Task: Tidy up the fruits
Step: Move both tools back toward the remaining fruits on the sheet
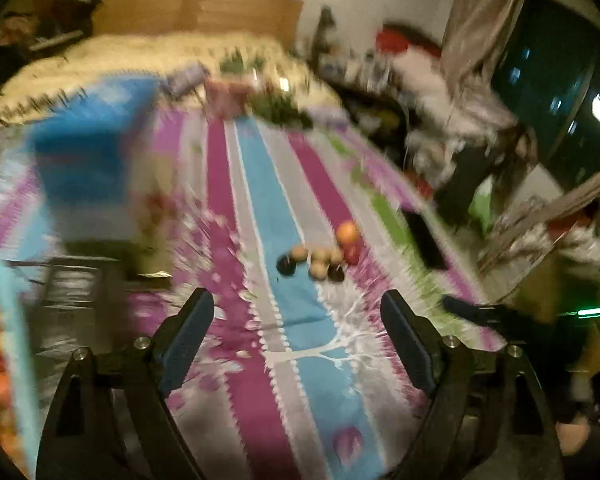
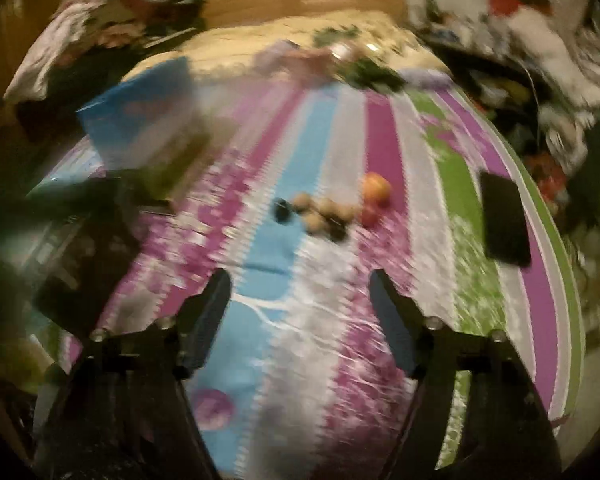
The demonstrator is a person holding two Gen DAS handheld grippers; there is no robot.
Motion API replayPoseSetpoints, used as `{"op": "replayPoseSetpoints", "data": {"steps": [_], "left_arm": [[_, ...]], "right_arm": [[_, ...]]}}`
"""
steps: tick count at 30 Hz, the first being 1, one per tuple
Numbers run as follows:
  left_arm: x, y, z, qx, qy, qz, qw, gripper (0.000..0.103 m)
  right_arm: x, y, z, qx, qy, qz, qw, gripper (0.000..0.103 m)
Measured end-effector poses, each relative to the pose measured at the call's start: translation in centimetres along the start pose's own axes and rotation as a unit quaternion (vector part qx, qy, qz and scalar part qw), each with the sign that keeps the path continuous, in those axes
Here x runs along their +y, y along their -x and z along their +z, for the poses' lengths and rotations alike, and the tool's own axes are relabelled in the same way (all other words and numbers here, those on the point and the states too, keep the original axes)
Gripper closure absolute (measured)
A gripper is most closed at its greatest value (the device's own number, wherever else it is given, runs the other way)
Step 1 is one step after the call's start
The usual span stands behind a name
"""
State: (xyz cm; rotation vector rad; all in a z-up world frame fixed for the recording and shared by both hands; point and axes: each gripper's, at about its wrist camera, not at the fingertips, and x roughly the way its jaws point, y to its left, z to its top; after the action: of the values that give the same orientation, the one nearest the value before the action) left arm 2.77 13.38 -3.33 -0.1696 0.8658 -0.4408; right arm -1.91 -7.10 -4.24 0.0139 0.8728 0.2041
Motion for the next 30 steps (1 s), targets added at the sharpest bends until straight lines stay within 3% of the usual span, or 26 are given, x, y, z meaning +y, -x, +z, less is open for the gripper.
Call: {"op": "replayPoseSetpoints", "data": {"steps": [1, 3, 6, 8, 12, 15, 22, 24, 27, 30], "left_arm": [[0.1, -2.9, 0.0, 0.018, -0.003, 0.007, 0.9998, 0.025], [0.4, -7.6, 0.1, 0.049, 0.002, 0.013, 0.9987, 0.045], [1.5, -12.4, 0.0, 0.071, 0.020, 0.024, 0.9970, 0.057], [1.8, -13.9, 0.0, 0.075, 0.031, 0.014, 0.9966, 0.059], [1.1, -15.5, 0.1, 0.071, 0.019, -0.001, 0.9973, 0.059], [1.1, -16.4, 0.3, 0.067, 0.013, 0.002, 0.9977, 0.059], [0.8, -17.5, 0.8, 0.057, -0.010, 0.013, 0.9982, 0.059], [0.5, -17.4, 0.6, 0.056, -0.020, 0.021, 0.9980, 0.063], [0.5, -16.7, 0.3, 0.056, -0.019, 0.018, 0.9981, 0.079], [0.4, -15.8, -0.1, 0.049, -0.016, 0.021, 0.9985, 0.079]], "right_arm": [[-1.2, -0.2, -0.3, 0.002, -0.012, 0.000, 1.000, 0.040], [-2.7, -0.5, -0.6, 0.002, -0.025, -0.001, 1.000, 0.048], [-5.2, -1.2, -1.2, 0.005, -0.051, -0.001, 0.999, 0.050], [-6.4, -1.6, -1.5, 0.009, -0.057, 0.000, 0.998, 0.050], [-8.2, -2.8, -2.1, 0.018, -0.064, 0.007, 0.998, 0.051], [-8.6, -3.8, -2.1, 0.025, -0.068, 0.021, 0.997, 0.057], [-8.4, -5.5, -1.3, 0.024, -0.067, 0.035, 0.997, 0.059], [-8.5, -6.0, -0.6, 0.020, -0.069, 0.034, 0.997, 0.059], [-8.6, -7.3, 0.6, 0.016, -0.075, 0.036, 0.996, 0.063], [-8.6, -8.9, 2.0, 0.012, -0.080, 0.039, 0.996, 0.065]]}}
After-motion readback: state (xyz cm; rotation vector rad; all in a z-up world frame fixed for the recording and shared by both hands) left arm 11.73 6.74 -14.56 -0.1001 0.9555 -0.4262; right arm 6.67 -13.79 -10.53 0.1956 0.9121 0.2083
